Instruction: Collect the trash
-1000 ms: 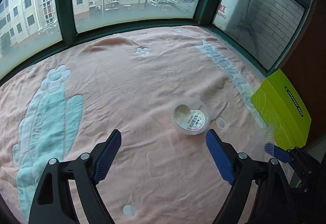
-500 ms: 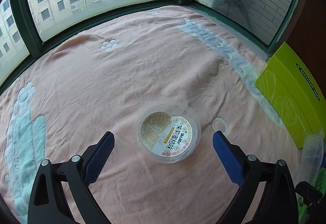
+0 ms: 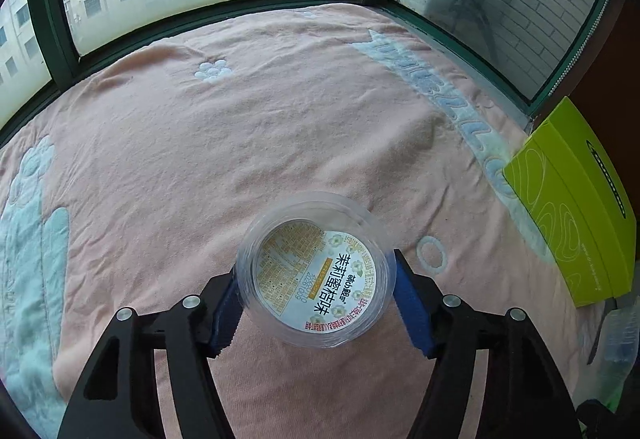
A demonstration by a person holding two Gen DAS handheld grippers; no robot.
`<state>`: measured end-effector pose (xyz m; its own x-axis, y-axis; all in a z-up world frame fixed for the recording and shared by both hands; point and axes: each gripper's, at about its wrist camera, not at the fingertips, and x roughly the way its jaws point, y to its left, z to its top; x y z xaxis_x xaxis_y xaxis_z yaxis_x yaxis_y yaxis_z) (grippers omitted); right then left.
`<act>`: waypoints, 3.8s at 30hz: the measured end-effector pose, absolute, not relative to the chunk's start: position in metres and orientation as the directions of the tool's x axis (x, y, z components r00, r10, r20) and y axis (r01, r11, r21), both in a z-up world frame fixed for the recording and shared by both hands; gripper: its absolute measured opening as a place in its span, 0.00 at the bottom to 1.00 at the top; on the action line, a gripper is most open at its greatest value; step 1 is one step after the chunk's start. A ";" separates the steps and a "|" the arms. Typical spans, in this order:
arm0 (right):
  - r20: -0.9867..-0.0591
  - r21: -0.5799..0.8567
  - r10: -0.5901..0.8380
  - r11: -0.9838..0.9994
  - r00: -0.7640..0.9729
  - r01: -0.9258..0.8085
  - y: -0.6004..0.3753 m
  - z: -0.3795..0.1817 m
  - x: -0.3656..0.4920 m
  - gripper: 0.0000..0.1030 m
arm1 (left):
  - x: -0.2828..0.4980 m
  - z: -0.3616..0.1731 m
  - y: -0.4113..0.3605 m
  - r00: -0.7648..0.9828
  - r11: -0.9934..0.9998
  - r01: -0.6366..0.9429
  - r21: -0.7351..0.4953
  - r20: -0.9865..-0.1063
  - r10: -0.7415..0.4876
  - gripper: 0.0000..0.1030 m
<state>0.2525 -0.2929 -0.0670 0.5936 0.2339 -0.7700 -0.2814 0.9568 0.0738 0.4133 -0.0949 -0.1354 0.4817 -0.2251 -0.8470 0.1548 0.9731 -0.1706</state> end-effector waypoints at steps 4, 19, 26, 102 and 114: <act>-0.763 0.089 0.240 0.959 0.600 -0.270 -0.289 -0.060 0.234 0.59 | 0.387 -0.110 -0.090 0.518 0.973 0.163 -0.165 -0.824 -0.227 0.63; -0.685 0.174 0.276 0.961 0.674 -0.216 -0.267 -0.030 0.145 0.59 | 0.238 -0.013 -0.056 0.670 0.976 0.177 -0.123 -0.711 -0.212 0.63; -0.654 0.216 0.280 0.960 0.703 -0.181 -0.270 -0.022 0.107 0.59 | 0.175 0.004 -0.041 0.704 0.976 0.150 -0.158 -0.676 -0.217 0.63; -0.842 0.438 0.427 0.898 0.330 -0.045 -0.184 -0.101 0.051 0.81 | 0.067 0.007 0.029 0.777 0.956 0.102 -0.274 -0.579 -0.248 0.63; -0.928 0.270 0.253 0.962 0.274 0.028 -0.147 -0.128 0.074 0.71 | 0.064 -0.006 0.063 0.774 0.943 0.079 -0.325 -0.576 -0.263 0.63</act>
